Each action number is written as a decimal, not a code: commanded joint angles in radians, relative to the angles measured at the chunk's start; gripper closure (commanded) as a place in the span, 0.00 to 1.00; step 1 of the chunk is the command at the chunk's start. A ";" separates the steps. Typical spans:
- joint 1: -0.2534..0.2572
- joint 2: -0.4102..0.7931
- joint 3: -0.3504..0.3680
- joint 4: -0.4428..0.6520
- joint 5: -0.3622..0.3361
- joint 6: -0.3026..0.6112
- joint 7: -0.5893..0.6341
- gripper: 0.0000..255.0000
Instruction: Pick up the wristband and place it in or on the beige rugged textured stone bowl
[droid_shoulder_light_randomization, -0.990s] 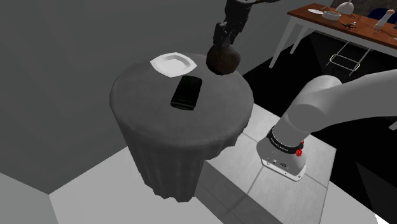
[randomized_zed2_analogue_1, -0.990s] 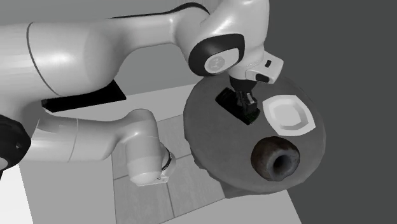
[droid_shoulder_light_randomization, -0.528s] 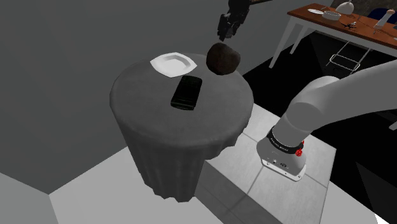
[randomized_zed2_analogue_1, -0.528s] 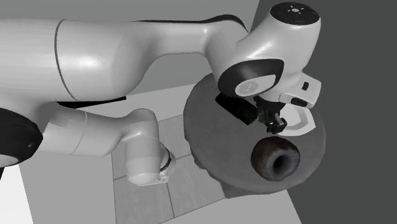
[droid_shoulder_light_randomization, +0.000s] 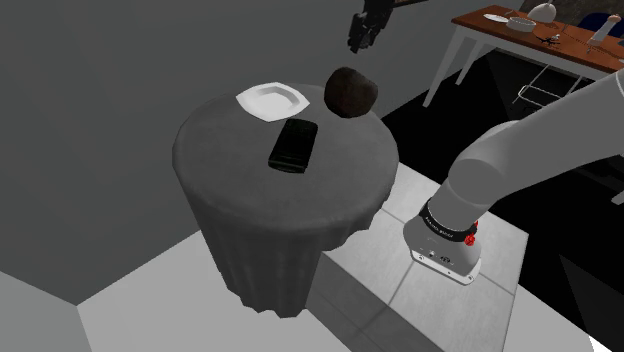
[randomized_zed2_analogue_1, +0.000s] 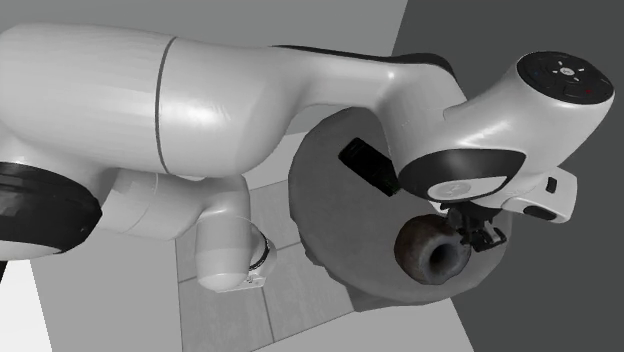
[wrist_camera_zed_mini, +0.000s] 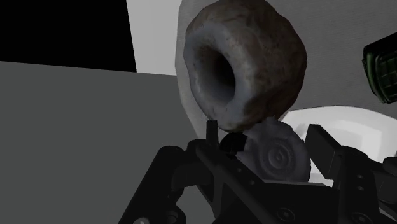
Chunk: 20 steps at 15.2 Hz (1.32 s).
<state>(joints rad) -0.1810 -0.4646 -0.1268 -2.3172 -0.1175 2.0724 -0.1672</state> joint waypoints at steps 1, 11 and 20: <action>-0.003 0.020 -0.010 -0.009 -0.002 0.030 -0.010 1.00; -0.006 0.049 -0.018 -0.117 -0.009 0.167 -0.003 1.00; -0.006 0.049 -0.018 -0.117 -0.009 0.167 -0.003 0.00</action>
<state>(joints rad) -0.1873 -0.4156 -0.1443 -2.4338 -0.1270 2.2391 -0.1705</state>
